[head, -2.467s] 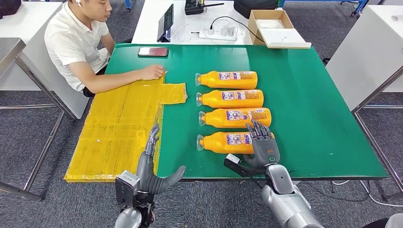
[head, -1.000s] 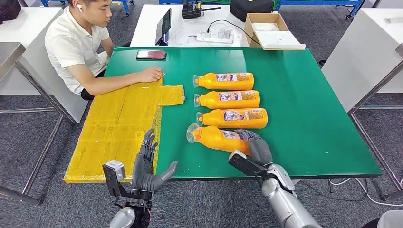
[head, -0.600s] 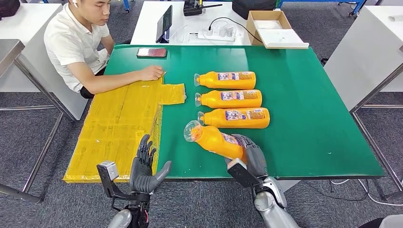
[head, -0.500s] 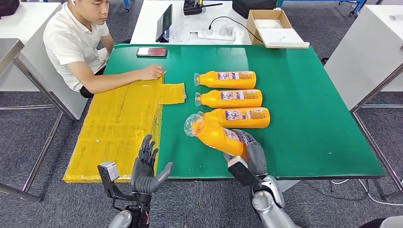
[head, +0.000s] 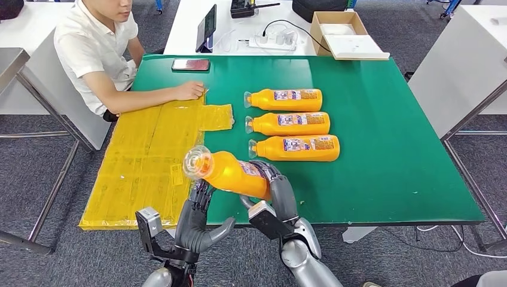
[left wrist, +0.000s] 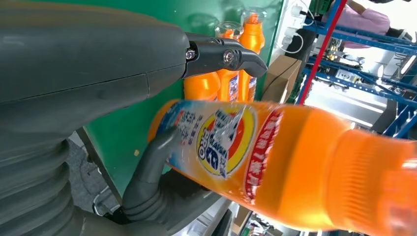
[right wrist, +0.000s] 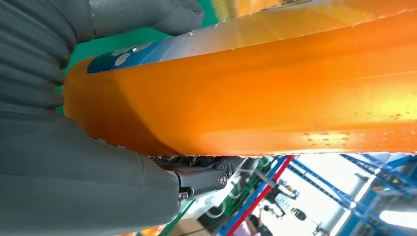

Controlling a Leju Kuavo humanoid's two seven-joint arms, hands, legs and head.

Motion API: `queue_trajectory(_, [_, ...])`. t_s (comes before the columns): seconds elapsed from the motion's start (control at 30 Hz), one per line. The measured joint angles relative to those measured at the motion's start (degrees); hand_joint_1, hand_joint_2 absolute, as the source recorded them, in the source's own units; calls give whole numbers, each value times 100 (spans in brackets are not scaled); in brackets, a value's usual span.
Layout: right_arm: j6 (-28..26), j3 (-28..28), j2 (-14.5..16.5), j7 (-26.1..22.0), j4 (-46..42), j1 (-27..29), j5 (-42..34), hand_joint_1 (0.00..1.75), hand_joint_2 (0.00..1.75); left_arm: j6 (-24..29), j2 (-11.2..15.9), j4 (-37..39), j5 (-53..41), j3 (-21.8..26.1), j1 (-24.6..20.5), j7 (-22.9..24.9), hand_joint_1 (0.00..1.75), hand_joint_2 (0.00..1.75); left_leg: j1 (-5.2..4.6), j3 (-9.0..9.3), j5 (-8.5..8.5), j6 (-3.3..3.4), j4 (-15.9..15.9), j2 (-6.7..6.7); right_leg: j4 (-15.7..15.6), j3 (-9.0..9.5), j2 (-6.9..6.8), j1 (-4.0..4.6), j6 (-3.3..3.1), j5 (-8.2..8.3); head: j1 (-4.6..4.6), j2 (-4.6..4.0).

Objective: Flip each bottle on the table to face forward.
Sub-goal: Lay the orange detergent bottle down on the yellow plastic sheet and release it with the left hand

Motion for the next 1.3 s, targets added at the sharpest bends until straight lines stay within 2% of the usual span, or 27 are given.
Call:
queue_trajectory(0.3, [-289, 625, 303, 24, 402, -245, 333, 175, 175, -13, 3, 120, 34, -66, -216, 85, 0, 175, 0, -2, 1, 0, 0, -3, 0, -2, -1, 0, 0, 0, 1, -1])
queue_trajectory(1.07, [-308, 777, 326, 23, 682, -393, 349, 175, 175, -3, 5, 196, 64, -65, -232, 92, 0, 175, -1, -8, 1, 0, 0, -2, 0, -8, -1, 0, 0, 0, 2, -1])
queue_trajectory(1.3, [-465, 1145, 424, 11, 815, -377, 677, 175, 175, 208, -35, 203, 402, 32, -275, 129, 0, 175, 0, -9, 1, 0, 0, -1, 1, -11, 0, 0, 0, 0, 1, 0])
